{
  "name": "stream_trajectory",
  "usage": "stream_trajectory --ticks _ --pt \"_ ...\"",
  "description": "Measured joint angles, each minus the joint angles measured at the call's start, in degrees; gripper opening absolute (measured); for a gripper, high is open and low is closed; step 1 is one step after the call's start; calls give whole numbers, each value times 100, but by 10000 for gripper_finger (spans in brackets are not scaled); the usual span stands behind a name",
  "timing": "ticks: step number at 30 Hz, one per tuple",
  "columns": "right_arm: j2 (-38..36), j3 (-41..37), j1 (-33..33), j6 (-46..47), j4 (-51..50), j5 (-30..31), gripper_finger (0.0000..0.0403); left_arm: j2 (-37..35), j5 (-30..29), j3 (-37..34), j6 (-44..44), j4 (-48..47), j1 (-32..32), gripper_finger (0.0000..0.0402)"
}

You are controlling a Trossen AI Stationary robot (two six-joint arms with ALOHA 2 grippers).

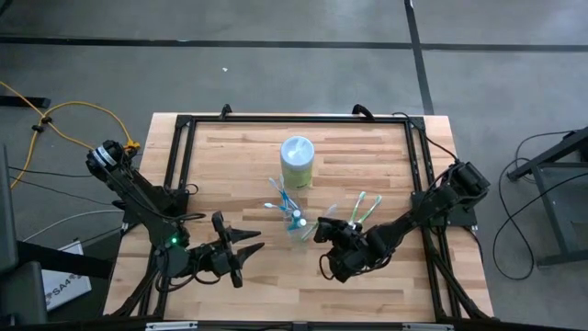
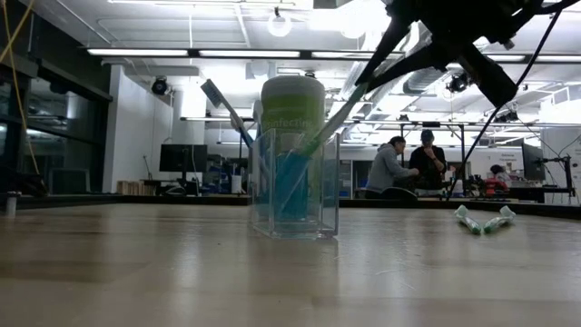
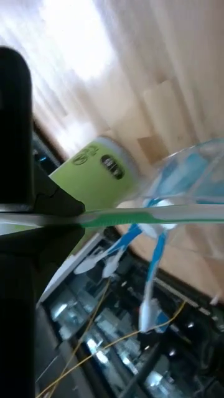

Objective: Pick & Place toothbrushing station
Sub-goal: Put the bottom green toothbrush into the transparent organizer

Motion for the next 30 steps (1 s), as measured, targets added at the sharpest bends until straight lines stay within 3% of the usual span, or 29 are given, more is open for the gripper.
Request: stream_trajectory --ticks 17,30 --pt "-2 0 -161 -48 376 -835 13 2 7 0 4 0 0 128" --pt "502 2 -342 -1460 1063 -578 11 2 10 0 15 2 -152 128"
